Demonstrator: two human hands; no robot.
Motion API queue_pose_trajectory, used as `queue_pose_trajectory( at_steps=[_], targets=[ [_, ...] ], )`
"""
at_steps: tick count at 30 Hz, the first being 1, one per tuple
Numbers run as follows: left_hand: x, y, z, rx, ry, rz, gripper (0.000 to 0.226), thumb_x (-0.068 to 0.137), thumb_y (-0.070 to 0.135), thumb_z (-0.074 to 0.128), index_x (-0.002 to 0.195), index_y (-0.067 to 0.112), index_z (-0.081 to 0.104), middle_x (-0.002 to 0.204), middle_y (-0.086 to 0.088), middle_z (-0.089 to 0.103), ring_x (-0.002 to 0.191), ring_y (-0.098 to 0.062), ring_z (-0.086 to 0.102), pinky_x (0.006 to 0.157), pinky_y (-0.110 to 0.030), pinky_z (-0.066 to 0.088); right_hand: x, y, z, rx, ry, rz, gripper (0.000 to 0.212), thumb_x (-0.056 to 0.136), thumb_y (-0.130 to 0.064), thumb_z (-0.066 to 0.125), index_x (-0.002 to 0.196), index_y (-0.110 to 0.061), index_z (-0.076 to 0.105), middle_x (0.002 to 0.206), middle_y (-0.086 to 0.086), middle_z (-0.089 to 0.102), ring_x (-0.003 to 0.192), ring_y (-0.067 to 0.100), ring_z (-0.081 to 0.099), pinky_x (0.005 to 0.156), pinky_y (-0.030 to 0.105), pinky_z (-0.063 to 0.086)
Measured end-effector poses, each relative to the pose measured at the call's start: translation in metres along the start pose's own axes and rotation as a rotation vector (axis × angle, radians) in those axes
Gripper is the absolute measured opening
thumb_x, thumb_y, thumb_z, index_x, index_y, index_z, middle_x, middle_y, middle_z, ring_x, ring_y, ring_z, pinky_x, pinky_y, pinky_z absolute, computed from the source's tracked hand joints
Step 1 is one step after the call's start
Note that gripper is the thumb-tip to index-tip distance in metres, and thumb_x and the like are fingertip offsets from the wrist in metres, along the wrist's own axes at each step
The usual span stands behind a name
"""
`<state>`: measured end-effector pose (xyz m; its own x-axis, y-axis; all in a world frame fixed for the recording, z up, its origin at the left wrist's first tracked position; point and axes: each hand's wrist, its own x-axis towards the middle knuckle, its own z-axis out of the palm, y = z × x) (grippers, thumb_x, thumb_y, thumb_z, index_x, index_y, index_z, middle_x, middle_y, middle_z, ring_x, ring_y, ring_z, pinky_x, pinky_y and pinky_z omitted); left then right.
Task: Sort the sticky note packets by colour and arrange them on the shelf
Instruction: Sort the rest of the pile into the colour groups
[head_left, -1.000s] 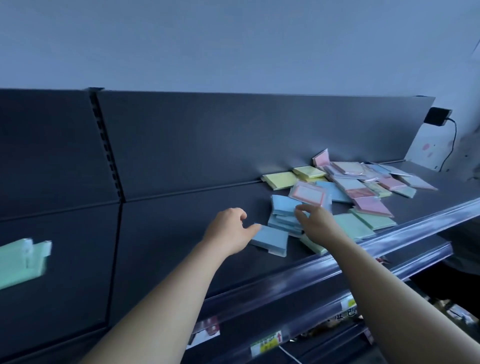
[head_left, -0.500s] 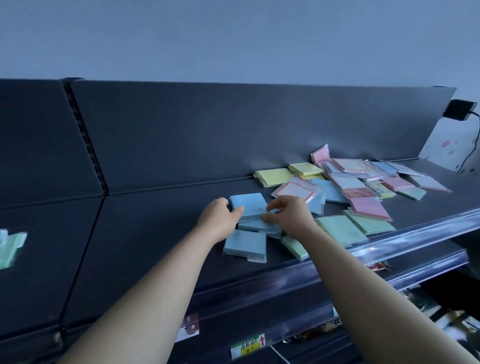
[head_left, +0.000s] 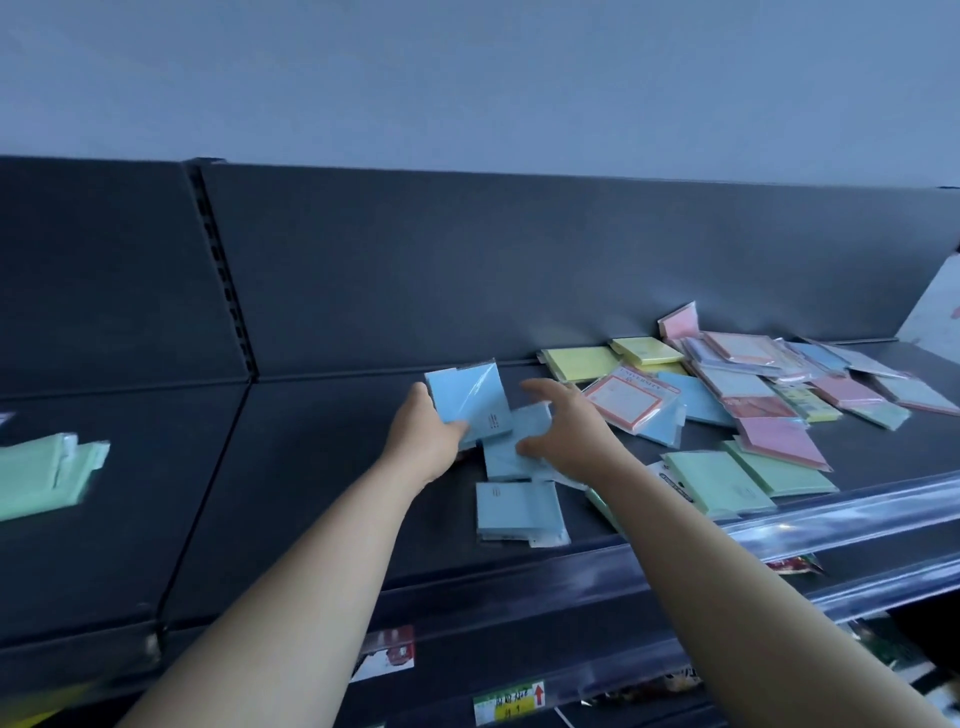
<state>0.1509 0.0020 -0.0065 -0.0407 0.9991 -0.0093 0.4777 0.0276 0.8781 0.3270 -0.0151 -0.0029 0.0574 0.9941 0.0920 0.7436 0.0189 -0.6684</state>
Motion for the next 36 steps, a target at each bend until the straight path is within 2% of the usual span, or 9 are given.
queue_pose_trajectory(
  at_steps=[2,5,9,13,19,23,27,32,36],
  targets=[
    [-0.003,-0.005,-0.015,-0.103,0.036,0.011,0.026,0.09,0.007,0.058,0.112,0.013,0.045,0.113,-0.002,0.057,0.091,-0.018,0.061,0.061,-0.026,0.053,0.002,-0.009,0.005,0.053,0.04,-0.03,0.073,0.077,-0.007,0.071,0.141,-0.026,0.041,0.139,0.002,0.04,0.1,0.013,0.049,0.064,0.014,0.042],
    [-0.009,-0.017,-0.043,-0.214,0.118,0.037,0.028,0.09,0.004,0.058,0.11,0.017,0.044,0.115,-0.002,0.059,0.092,-0.017,0.065,0.063,-0.026,0.058,0.006,-0.028,0.016,0.15,0.115,-0.02,0.075,0.076,-0.011,0.075,0.142,-0.02,0.041,0.137,0.002,0.045,0.101,0.017,0.054,0.068,0.019,0.043],
    [-0.024,-0.036,-0.086,-0.263,0.234,0.055,0.023,0.089,0.005,0.06,0.107,0.014,0.047,0.108,-0.001,0.063,0.09,-0.015,0.066,0.065,-0.026,0.058,0.01,-0.062,0.036,0.206,0.171,-0.074,0.033,0.075,-0.01,0.072,0.108,-0.012,0.067,0.101,0.001,0.069,0.088,0.015,0.064,0.064,0.016,0.044],
    [-0.041,-0.059,-0.136,-0.267,0.342,0.072,0.019,0.091,0.007,0.056,0.106,0.017,0.048,0.106,0.001,0.063,0.09,-0.013,0.065,0.062,-0.023,0.056,0.005,-0.105,0.062,0.289,0.153,-0.163,0.015,0.082,-0.011,0.066,0.094,-0.02,0.064,0.087,-0.008,0.065,0.073,0.004,0.06,0.049,0.006,0.039],
    [-0.068,-0.099,-0.219,-0.289,0.456,0.051,0.024,0.096,0.006,0.045,0.113,0.022,0.046,0.108,0.004,0.06,0.084,-0.018,0.068,0.052,-0.01,0.049,-0.011,-0.186,0.12,0.414,0.034,-0.23,0.014,0.086,-0.012,0.058,0.097,-0.02,0.063,0.091,-0.009,0.067,0.085,0.015,0.064,0.066,0.035,0.056],
    [-0.084,-0.139,-0.285,-0.274,0.506,0.003,0.028,0.094,0.005,0.046,0.119,0.018,0.05,0.112,-0.003,0.061,0.077,-0.006,0.069,0.073,-0.035,0.061,-0.025,-0.243,0.165,0.429,-0.045,-0.245,0.019,0.088,-0.009,0.049,0.102,-0.018,0.059,0.093,-0.004,0.066,0.078,0.017,0.061,0.057,0.027,0.046],
    [-0.102,-0.171,-0.35,-0.259,0.554,-0.034,0.032,0.094,0.003,0.045,0.12,0.02,0.049,0.113,0.0,0.057,0.082,-0.008,0.068,0.074,-0.031,0.06,-0.038,-0.3,0.208,0.433,-0.135,-0.247,0.031,0.084,-0.001,0.048,0.108,-0.021,0.053,0.095,-0.009,0.061,0.078,0.011,0.059,0.054,0.023,0.046],
    [-0.11,-0.21,-0.429,-0.174,0.625,-0.08,0.042,0.094,0.0,0.046,0.133,0.015,0.049,0.122,-0.005,0.057,0.088,-0.019,0.068,0.061,-0.019,0.058,-0.048,-0.359,0.262,0.472,-0.173,-0.213,0.039,0.081,0.003,0.047,0.11,-0.023,0.054,0.098,-0.01,0.061,0.091,0.018,0.063,0.082,0.043,0.057],
    [-0.102,-0.234,-0.478,-0.08,0.634,-0.111,0.03,0.095,0.005,0.05,0.124,0.012,0.053,0.117,-0.002,0.058,0.095,-0.024,0.066,0.06,-0.025,0.059,-0.049,-0.391,0.292,0.471,-0.18,-0.185,0.045,0.082,0.004,0.042,0.116,-0.022,0.056,0.094,-0.013,0.061,0.081,0.012,0.061,0.07,0.033,0.053]
  ],
)
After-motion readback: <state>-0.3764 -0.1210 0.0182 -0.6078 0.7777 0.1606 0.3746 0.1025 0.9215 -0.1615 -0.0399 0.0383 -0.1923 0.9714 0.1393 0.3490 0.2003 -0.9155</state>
